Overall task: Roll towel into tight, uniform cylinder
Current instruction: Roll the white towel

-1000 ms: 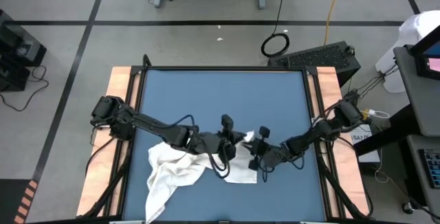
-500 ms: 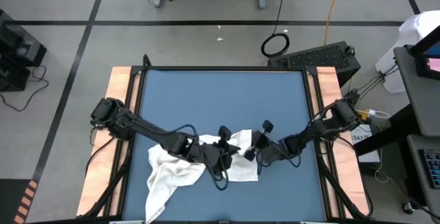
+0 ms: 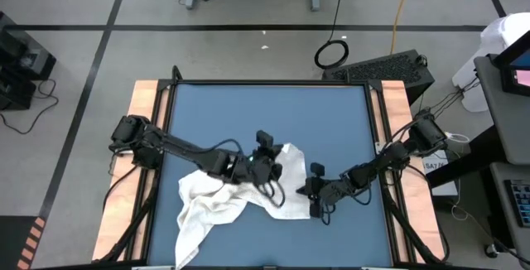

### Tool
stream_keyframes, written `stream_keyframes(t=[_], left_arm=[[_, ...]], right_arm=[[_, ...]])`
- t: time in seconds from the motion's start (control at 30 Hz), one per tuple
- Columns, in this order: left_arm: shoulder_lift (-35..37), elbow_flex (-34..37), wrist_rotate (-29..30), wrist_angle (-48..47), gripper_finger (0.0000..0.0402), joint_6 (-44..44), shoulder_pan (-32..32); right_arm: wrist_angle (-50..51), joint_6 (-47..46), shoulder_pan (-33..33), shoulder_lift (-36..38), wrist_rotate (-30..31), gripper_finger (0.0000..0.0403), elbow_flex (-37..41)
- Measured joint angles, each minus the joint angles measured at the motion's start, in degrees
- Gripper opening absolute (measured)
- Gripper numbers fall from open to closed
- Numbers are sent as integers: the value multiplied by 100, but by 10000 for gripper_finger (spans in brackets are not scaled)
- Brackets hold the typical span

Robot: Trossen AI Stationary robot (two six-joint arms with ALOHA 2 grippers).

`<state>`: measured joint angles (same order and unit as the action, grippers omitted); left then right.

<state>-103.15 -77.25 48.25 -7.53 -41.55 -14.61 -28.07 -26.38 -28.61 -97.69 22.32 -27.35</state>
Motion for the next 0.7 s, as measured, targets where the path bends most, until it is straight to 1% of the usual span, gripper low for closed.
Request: stream_keyframes(t=[0.1,0.13,0.2,0.37,0.4,0.47,0.57,0.7], left_arm=[[81,4,-64,116,5,-435,275],[131,0,-273,192,5,-501,375],[288,-18,-1058,198,5,-471,599],[452,-18,-3755,369,5,315,1110],[463,-18,-4194,388,5,487,1178],[463,-18,-4784,399,5,792,1249],[463,-18,-5116,184,5,1146,1215],[463,-15,-5163,-260,5,1439,936]], right_arm=[[-153,-113,-58,-202,40,9,-10],[-178,-178,-71,-257,53,9,-18],[-184,-319,-75,-348,55,9,-18],[-150,-566,-106,-400,57,9,-18],[-133,-588,-117,-402,56,9,-18],[-142,-635,-157,-405,55,9,-14],[-128,-748,-203,-414,66,9,-13],[-121,-817,-217,-419,116,9,-12]])
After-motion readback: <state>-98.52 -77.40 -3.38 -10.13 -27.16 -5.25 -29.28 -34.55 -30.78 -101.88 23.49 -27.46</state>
